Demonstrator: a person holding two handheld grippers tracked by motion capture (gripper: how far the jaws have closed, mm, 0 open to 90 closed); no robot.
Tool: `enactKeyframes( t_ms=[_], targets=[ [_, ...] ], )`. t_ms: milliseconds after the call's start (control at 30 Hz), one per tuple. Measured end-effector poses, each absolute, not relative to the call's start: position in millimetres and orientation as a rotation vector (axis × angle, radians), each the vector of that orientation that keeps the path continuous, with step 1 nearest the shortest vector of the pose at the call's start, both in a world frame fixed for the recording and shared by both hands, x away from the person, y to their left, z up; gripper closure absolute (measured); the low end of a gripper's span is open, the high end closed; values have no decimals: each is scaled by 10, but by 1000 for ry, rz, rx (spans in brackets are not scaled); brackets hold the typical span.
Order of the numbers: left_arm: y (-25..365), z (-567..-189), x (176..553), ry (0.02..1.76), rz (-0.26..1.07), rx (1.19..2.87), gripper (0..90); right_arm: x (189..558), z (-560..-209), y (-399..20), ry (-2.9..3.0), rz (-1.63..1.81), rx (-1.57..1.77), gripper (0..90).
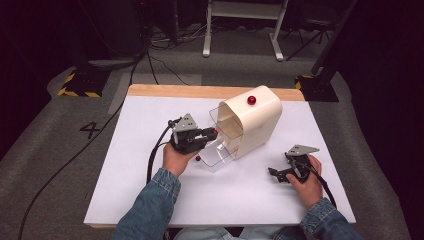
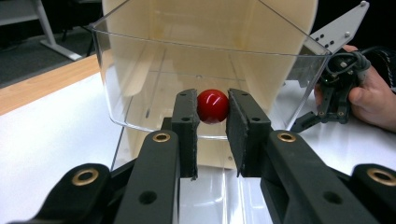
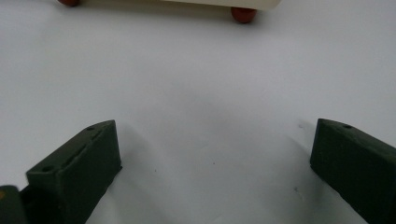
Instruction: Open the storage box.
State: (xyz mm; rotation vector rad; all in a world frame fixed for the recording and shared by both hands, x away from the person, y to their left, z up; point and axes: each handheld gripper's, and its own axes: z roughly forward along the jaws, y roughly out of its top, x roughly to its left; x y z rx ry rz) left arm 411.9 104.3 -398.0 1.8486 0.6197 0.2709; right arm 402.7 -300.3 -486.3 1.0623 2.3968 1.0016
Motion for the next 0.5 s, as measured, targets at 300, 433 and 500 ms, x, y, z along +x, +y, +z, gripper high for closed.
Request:
enactKeyframes(
  t_ms=[300,433,500],
  targets=[
    [1200,-3963,3989,630,288,1838,740,4028,-4863,-3004,2397,1002,1063,16],
    [1240,-3981,3959,642,279,1838,740,4029,-4863,-3004,2397,1002,1064,15],
    [1266,-3986,3945,644,280,1833,739,4029,-4863,-3004,2398,1003,1065,16]
  ],
)
